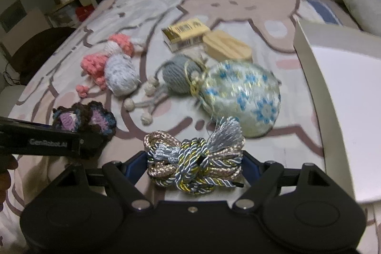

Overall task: Organize objects
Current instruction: 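Grasp the dark crochet flower with the left tool while the right tool grasps the braided cord, then carry both items into the white box and open both tools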

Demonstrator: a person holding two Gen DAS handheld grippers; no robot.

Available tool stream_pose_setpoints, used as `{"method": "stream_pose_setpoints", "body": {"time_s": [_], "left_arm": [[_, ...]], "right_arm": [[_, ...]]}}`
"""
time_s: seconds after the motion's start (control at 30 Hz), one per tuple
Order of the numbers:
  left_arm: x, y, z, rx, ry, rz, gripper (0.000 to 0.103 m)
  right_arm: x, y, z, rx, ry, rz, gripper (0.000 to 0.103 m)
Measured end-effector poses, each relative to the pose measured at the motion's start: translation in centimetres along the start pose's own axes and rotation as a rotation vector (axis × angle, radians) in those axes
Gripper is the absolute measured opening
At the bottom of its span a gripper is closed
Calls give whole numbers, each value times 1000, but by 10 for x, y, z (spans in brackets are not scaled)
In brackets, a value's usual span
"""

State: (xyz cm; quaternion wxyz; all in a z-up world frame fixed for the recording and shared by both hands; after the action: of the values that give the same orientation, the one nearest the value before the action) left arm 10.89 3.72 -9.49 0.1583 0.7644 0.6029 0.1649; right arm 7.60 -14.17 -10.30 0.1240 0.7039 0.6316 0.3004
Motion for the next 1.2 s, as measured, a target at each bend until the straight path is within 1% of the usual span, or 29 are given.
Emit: {"method": "stream_pose_setpoints", "body": {"time_s": [0.17, 0.27, 0.47, 0.6, 0.8, 0.97, 1.03, 1.2], "left_arm": [[3, 7, -20, -81, 32, -25, 54], [6, 11, -37, -151, 32, -56, 54], [8, 19, -72, -275, 24, -107, 54], [1, 25, -89, -330, 41, -97, 54], [-19, 38, -100, -365, 46, -54, 54], [-44, 61, -96, -376, 24, -21, 54], [-57, 71, -91, -368, 1, -6, 54], [-94, 94, -72, -350, -59, 32, 54]], "right_arm": [[2, 12, -18, -77, 8, -23, 83], [1, 21, -33, -145, 15, -45, 83], [-6, 41, -58, -242, 22, -69, 83], [-12, 55, -76, -310, 39, -97, 83], [-33, 81, -92, -341, 51, -87, 83], [-52, 98, -98, -372, -11, -104, 83], [-66, 106, -97, -383, -41, -80, 84], [-104, 122, -88, -379, -91, 1, 84]]}}
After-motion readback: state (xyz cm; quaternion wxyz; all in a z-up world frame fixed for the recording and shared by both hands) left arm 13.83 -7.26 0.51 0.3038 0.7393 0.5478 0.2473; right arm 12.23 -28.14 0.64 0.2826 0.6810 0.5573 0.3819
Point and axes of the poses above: each gripper's, at about its wrist camera, not at the fingertips, and z roughly the way its jaws point, x to its left, y to its top, the point moved 1 cm from there along z, roughly the way its jaws point, and after that the axes turned 11 degrees about z, right-handed, at the moved point
